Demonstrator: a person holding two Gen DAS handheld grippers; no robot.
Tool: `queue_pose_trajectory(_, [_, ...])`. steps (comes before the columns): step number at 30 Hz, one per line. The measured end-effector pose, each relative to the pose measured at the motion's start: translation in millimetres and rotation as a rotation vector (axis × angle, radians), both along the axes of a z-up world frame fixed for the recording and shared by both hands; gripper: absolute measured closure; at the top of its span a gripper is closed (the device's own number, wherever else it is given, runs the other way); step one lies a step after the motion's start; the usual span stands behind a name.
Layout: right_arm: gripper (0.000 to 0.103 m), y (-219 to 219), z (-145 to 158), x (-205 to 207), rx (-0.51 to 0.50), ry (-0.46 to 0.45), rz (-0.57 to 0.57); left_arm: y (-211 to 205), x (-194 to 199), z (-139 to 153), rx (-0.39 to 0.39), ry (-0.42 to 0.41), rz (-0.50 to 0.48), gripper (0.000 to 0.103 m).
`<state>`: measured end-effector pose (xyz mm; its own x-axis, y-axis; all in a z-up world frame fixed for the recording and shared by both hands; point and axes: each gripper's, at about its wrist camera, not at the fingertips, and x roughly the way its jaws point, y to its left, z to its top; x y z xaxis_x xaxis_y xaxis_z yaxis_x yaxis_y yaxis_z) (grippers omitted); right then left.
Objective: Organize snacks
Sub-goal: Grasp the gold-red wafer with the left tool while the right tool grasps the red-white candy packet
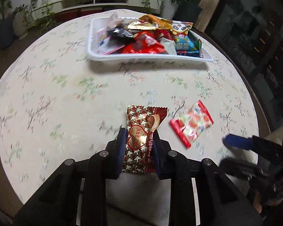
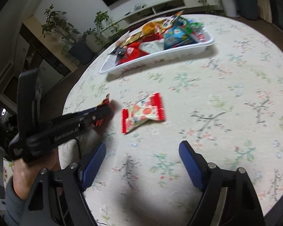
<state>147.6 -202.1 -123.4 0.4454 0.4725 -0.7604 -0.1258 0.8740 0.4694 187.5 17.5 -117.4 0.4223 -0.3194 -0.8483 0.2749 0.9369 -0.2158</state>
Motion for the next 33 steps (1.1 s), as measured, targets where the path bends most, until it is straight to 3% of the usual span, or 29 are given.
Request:
queue_pose_trajectory(5, [0.029,26,-6,22,-0.011,0.018,0.046,20,-30,2,-0.047,-0.007,0.024,0.080])
queue_pose_trajectory(15, [0.037,33,-6,72,-0.117,-0.004,0.038,18,-41,7,-0.087,-0.012,0.013,0.080])
queue_pose_trajectory(23, [0.036,59,-8,61,-0.319,-0.072,0.113,22,-38,4,-0.087,-0.011,0.030,0.080])
queue_pose_trajectory(27, [0.041,72,-10,58,-0.441,-0.097,0.151,23,-38,4,-0.082,-0.011,0.036,0.080])
queue_pose_trajectory(31, [0.043,71,-10,57,-0.455,-0.097,0.157,23,-39,3,-0.072,-0.014,0.041,0.080])
queue_pose_trajectory(33, [0.048,70,-9,57,-0.461,-0.093,0.166,23,-39,3,-0.069,-0.016,0.041,0.080])
